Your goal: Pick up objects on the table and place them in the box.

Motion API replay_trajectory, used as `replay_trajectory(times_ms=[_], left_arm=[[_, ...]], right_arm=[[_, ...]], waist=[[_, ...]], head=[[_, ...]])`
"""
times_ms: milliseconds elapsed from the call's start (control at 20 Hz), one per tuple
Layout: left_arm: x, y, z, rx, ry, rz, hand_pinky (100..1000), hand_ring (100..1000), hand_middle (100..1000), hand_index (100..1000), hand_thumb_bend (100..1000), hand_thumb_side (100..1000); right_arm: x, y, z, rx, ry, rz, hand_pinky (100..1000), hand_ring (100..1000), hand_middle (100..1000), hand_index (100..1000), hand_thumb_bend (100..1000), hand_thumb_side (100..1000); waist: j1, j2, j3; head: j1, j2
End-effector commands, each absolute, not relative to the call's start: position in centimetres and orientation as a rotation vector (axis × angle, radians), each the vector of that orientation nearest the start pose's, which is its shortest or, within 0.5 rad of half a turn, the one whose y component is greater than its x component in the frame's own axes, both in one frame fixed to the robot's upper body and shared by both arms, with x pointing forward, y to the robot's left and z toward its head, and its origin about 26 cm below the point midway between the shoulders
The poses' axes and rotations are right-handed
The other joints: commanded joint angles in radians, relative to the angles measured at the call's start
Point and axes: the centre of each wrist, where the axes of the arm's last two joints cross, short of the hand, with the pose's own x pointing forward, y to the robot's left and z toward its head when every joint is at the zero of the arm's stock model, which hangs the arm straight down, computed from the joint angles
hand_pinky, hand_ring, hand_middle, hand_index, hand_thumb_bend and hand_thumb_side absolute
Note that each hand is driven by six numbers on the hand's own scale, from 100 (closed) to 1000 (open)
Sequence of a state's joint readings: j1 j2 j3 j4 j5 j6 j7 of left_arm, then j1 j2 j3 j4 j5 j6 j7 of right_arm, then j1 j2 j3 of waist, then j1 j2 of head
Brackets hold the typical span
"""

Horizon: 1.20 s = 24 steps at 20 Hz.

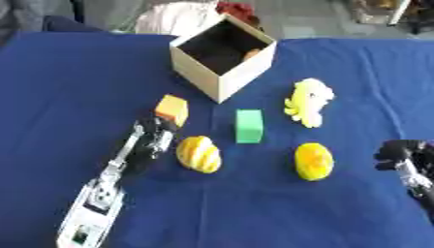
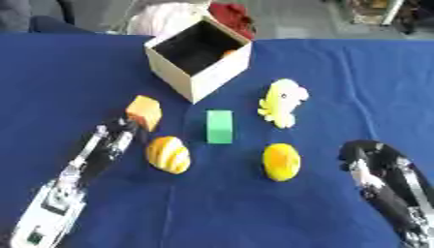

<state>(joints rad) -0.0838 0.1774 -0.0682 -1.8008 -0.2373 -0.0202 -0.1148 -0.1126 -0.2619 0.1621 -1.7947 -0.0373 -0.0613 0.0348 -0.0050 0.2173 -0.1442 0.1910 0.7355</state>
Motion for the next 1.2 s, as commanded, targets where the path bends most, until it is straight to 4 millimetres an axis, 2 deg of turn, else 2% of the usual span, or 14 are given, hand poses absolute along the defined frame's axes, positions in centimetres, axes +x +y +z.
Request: replay_trajectory(times_ms=[50,300,600,650,700,900,1100,1200], left_arm=[[29.0,25.0,8.6,0.200,-1.892,-0.491,660,570,508,635,100,778],[29.0,25.0,8.6,0.198,-1.897,-0.481,660,569,507,634,100,788],[29.0,25.1,8.6,0.193,-1.906,-0.474,660,569,508,634,100,775],[29.0,25.1,8.7,0.193,-1.907,-0.472,660,569,508,634,100,773],[29.0,25.1,8.7,0.193,-1.908,-0.471,660,569,508,634,100,773],[28.9,25.2,8.6,0.191,-1.910,-0.466,661,569,508,635,100,770],[28.8,25.2,8.7,0.190,-1.917,-0.458,661,571,510,638,100,768],[28.8,25.3,8.7,0.187,-1.920,-0.453,661,573,511,639,100,768]], right_arm=[[29.3,-24.4,9.0,0.019,-1.950,0.408,609,658,598,669,100,442],[29.3,-24.5,9.0,0.011,-1.954,0.408,609,658,598,669,100,436],[29.5,-24.5,9.4,0.005,-1.969,0.431,612,662,602,677,100,361],[29.8,-24.5,9.7,0.001,-1.980,0.449,614,664,606,683,100,414],[30.0,-24.4,10.1,-0.005,-1.995,0.473,615,666,608,686,100,421],[31.8,-24.5,12.5,-0.053,-2.051,0.659,629,688,636,725,100,449],[33.7,-24.6,15.0,-0.125,-2.069,0.903,657,730,686,788,100,418],[34.5,-24.5,15.9,-0.155,-2.064,1.005,670,748,710,816,100,371]], waist=[[0.010,-0.011,0.002],[0.009,-0.011,0.002],[0.006,-0.016,0.007],[0.006,-0.017,0.007],[0.005,-0.018,0.008],[0.000,-0.026,0.012],[-0.005,-0.033,0.018],[-0.007,-0.036,0.020]], head=[[-0.014,0.020],[-0.023,0.034],[-0.034,0.034],[-0.034,0.034],[-0.035,0.034],[-0.038,0.034],[-0.041,0.034],[-0.041,0.034]])
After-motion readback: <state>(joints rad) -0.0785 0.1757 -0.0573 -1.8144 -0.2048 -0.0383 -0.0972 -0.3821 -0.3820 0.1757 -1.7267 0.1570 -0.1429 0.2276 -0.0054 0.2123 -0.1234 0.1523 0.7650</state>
